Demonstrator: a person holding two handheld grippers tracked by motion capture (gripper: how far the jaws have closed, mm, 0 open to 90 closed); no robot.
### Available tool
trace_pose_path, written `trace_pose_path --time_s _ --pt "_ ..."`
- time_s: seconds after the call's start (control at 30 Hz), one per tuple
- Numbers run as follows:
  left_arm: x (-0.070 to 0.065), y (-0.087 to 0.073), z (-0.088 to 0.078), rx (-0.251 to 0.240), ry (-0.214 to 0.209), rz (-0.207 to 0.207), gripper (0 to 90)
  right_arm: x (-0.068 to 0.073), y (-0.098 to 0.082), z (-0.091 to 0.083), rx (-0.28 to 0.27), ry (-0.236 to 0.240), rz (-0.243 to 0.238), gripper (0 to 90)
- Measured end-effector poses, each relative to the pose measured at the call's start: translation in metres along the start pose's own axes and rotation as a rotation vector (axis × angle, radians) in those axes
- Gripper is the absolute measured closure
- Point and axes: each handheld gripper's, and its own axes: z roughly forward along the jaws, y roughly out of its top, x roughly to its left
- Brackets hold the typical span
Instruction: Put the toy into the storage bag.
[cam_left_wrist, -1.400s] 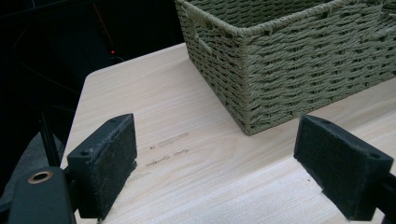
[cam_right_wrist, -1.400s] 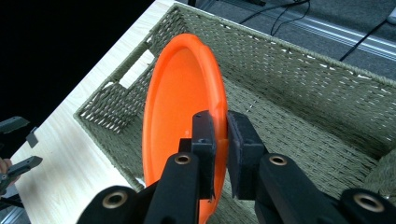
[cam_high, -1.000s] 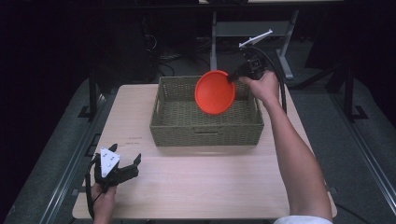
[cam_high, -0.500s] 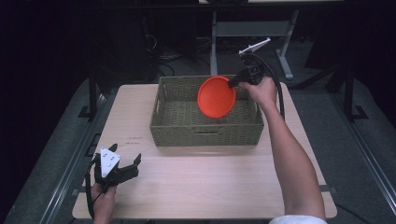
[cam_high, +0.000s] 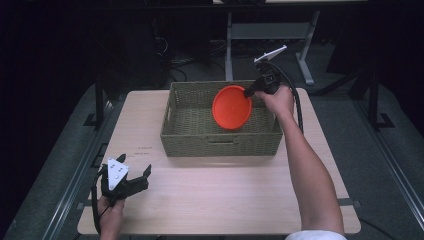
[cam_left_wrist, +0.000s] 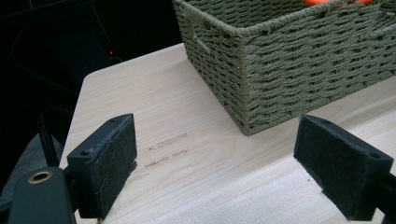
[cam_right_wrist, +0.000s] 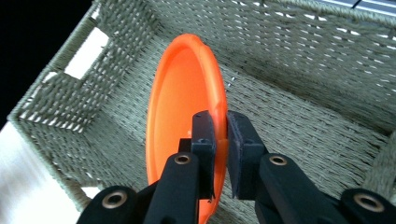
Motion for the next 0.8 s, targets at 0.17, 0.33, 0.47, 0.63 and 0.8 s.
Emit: trace_pose_path --time_s 0.17,0.33,0.47,0.63,0.8 --pt "0.0 0.0 0.0 0.002 -0.001 0.003 12.7 -0.004 -0.003 0.005 0.012 -0.011 0.008 81.7" --pt "0.0 0.0 0.0 0.003 -0.001 0.002 12.7 -0.005 -0.007 0.013 0.042 -0.024 0.014 81.7" --pt "-0.001 0.0 0.0 -0.002 -0.001 0.001 12.7 -0.004 -0.007 0.016 0.05 -0.028 0.007 81.6" --pt "-0.001 0.0 0.0 -0.001 -0.002 0.001 12.7 -0.003 -0.009 0.021 0.069 -0.035 0.005 81.6" --pt "-0.001 0.0 0.0 0.0 -0.002 0.005 12.7 -0.007 -0.012 0.024 0.074 -0.039 0.018 81.6"
